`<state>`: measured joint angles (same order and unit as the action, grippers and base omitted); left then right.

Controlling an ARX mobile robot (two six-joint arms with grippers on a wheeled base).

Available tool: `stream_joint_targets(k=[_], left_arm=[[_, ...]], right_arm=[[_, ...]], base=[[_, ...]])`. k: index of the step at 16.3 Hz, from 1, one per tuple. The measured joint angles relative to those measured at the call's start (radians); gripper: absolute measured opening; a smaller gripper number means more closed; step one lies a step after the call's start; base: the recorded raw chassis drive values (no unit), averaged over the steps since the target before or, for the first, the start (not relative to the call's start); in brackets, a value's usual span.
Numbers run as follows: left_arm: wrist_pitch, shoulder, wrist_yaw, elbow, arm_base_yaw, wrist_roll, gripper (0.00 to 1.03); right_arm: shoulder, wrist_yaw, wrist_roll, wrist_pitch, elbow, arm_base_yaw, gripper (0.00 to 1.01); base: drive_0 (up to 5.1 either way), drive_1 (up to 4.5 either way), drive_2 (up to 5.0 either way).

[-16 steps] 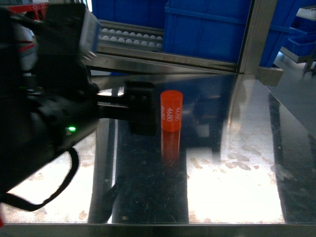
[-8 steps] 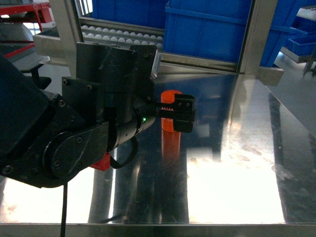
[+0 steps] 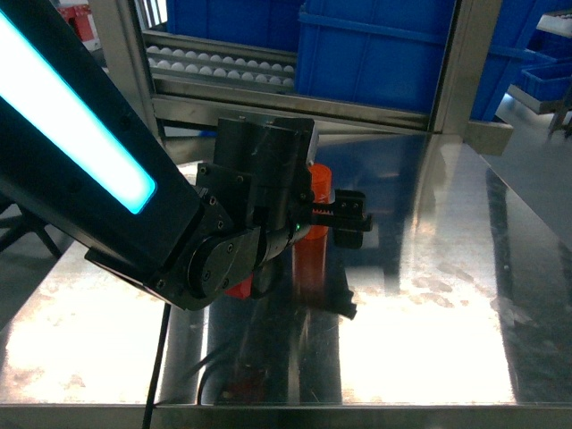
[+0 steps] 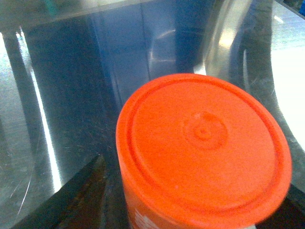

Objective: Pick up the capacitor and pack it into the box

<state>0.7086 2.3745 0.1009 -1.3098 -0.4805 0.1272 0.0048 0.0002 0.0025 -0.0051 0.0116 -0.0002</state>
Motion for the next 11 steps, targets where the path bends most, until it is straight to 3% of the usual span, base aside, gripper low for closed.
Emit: stream_joint_targets(k=[3, 6, 8, 10, 11], left_arm=[[-0.028, 0.008, -0.008, -0.022, 0.013, 0.010, 0.49], [-0.040, -0.025, -0.024, 0.012, 0.027, 0.031, 0.45], [-0.001, -0.130, -0.009, 0.132, 0.040, 0.026, 0.45], [0.109, -0.317, 0.013, 0.291, 0.062, 0.014, 0.45], [0.195, -0.448, 0.013, 0.403, 0.074, -0.017, 0.45]], right_arm=[[0.000, 0.000, 0.000, 0.000, 0.000, 0.000, 0.98], [0.000, 0.000, 0.000, 0.000, 0.000, 0.000, 0.98], [0.000, 0.000, 0.000, 0.000, 0.000, 0.000, 0.98], [0.000, 0.000, 0.000, 0.000, 0.000, 0.000, 0.98], [0.000, 0.000, 0.000, 0.000, 0.000, 0.000, 0.98]], base=[[0.0, 0.00, 0.0], [0.0, 0.00, 0.0], [0.0, 0.00, 0.0], [0.0, 0.00, 0.0], [0.0, 0.00, 0.0]])
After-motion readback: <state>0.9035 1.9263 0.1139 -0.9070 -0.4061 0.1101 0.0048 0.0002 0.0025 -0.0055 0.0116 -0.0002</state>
